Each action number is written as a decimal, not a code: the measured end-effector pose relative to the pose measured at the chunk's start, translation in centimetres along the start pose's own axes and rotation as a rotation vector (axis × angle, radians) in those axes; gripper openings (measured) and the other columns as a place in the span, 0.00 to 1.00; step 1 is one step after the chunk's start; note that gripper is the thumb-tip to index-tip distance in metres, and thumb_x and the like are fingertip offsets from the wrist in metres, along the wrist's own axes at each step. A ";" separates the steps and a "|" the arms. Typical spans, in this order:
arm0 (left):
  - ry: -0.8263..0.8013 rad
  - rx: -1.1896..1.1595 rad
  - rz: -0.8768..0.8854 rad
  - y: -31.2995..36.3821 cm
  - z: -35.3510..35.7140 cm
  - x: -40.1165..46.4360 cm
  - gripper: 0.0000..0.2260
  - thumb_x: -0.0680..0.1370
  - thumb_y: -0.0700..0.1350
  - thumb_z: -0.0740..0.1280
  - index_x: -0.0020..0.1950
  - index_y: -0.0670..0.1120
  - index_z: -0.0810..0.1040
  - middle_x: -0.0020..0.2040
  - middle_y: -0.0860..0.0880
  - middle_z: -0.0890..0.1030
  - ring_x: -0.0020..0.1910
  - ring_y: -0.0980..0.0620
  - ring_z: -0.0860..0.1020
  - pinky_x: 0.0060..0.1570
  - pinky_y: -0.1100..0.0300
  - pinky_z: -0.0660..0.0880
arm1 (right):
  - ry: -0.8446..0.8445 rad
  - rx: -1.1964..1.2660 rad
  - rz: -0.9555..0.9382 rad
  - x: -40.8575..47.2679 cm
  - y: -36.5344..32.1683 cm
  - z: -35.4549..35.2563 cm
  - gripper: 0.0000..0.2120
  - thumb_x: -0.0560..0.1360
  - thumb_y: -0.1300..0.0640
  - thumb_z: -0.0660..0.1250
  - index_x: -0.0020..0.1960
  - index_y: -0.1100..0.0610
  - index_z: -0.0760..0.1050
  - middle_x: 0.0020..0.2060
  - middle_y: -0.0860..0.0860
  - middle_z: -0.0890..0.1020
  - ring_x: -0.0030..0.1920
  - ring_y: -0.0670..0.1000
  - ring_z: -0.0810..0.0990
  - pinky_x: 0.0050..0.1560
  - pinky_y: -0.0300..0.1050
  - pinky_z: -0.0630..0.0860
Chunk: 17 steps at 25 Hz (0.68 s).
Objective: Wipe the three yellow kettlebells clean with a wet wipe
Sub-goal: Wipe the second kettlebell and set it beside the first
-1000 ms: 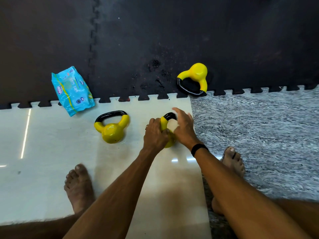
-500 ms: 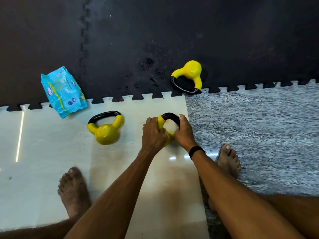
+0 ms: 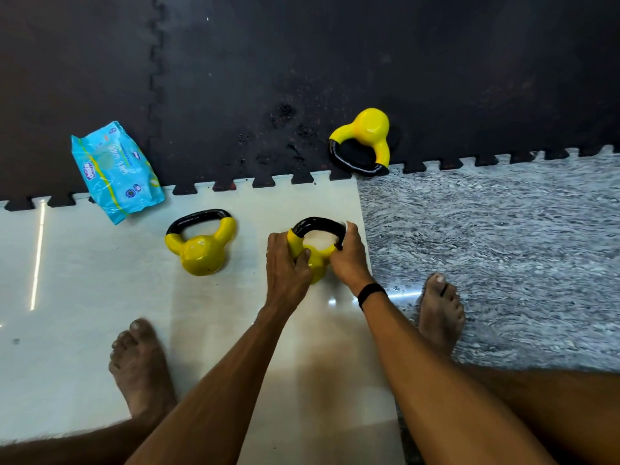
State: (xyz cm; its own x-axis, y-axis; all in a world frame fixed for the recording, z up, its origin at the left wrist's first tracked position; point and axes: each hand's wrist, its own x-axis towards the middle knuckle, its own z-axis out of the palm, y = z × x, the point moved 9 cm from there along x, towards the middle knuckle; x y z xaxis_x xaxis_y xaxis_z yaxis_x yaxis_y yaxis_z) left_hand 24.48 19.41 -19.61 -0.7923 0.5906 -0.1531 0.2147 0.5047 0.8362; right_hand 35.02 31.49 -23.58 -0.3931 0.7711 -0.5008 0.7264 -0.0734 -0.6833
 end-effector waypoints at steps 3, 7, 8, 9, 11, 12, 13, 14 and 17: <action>0.038 -0.053 -0.064 -1.7 -1.1 -0.3 0.10 0.73 0.42 0.66 0.47 0.38 0.69 0.45 0.42 0.70 0.44 0.49 0.69 0.41 0.68 0.62 | 0.008 -0.092 -0.245 -1.1 -4.5 1.3 0.30 0.65 0.69 0.59 0.68 0.60 0.67 0.63 0.59 0.72 0.63 0.60 0.69 0.64 0.51 0.66; 0.067 -0.121 -0.118 -2.7 -1.6 -0.5 0.10 0.73 0.46 0.65 0.46 0.41 0.68 0.44 0.41 0.71 0.44 0.46 0.71 0.44 0.58 0.68 | -0.030 -0.108 -0.387 -1.3 -6.9 2.2 0.35 0.60 0.63 0.53 0.69 0.60 0.67 0.64 0.57 0.72 0.66 0.57 0.66 0.67 0.49 0.64; 0.055 -0.116 -0.106 -2.4 -1.4 -0.5 0.10 0.73 0.46 0.65 0.46 0.41 0.68 0.44 0.41 0.71 0.44 0.46 0.71 0.44 0.60 0.67 | -0.021 -0.027 -0.264 -0.9 -5.2 1.9 0.34 0.63 0.64 0.54 0.71 0.59 0.64 0.66 0.57 0.70 0.68 0.57 0.66 0.69 0.50 0.63; 0.044 -0.104 -0.090 -2.1 -1.3 -0.4 0.10 0.73 0.45 0.65 0.47 0.41 0.68 0.45 0.41 0.70 0.44 0.47 0.70 0.44 0.62 0.66 | -0.011 0.077 -0.097 -0.6 -3.0 1.8 0.33 0.67 0.66 0.55 0.72 0.58 0.61 0.68 0.57 0.69 0.69 0.57 0.66 0.70 0.53 0.63; 0.038 -0.094 -0.066 -2.0 -1.2 -0.3 0.10 0.73 0.45 0.65 0.47 0.39 0.68 0.45 0.41 0.70 0.44 0.48 0.70 0.42 0.69 0.65 | -0.032 0.233 0.153 -1.2 0.8 3.0 0.30 0.71 0.66 0.55 0.73 0.56 0.59 0.67 0.58 0.72 0.68 0.59 0.70 0.68 0.59 0.66; 0.037 -0.098 -0.057 -2.0 -1.3 -0.3 0.11 0.73 0.45 0.65 0.48 0.39 0.69 0.45 0.41 0.70 0.44 0.48 0.70 0.42 0.71 0.65 | -0.027 0.268 0.175 -1.6 1.2 3.3 0.29 0.71 0.65 0.55 0.72 0.56 0.61 0.65 0.58 0.74 0.65 0.60 0.72 0.66 0.60 0.69; 0.036 -0.102 -0.048 -2.0 -1.3 -0.3 0.11 0.73 0.45 0.65 0.48 0.39 0.69 0.45 0.41 0.70 0.44 0.49 0.70 0.42 0.72 0.65 | -0.008 0.276 0.165 -1.5 0.9 3.2 0.29 0.70 0.64 0.55 0.72 0.56 0.63 0.64 0.59 0.75 0.64 0.61 0.73 0.65 0.60 0.70; 0.036 -0.102 -0.053 -2.2 -1.4 -0.3 0.11 0.73 0.45 0.65 0.48 0.39 0.68 0.45 0.41 0.70 0.44 0.49 0.70 0.42 0.73 0.65 | 0.015 0.258 0.150 -1.0 0.0 2.8 0.29 0.70 0.64 0.56 0.71 0.56 0.63 0.65 0.59 0.75 0.65 0.60 0.73 0.66 0.60 0.70; 0.043 -0.099 -0.086 -2.7 -1.4 -0.3 0.12 0.74 0.47 0.64 0.48 0.40 0.68 0.45 0.41 0.70 0.44 0.49 0.69 0.41 0.73 0.65 | 0.020 0.224 0.047 0.2 -2.5 2.3 0.30 0.74 0.66 0.56 0.75 0.57 0.59 0.73 0.56 0.67 0.72 0.56 0.65 0.73 0.54 0.62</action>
State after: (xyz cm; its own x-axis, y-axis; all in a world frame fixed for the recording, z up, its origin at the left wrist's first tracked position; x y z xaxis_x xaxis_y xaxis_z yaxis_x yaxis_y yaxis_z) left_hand 23.34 16.96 -21.07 -0.8295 0.5194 -0.2055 0.0892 0.4863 0.8692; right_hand 31.82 30.37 -23.22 -0.3483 0.7760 -0.5259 0.5994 -0.2469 -0.7614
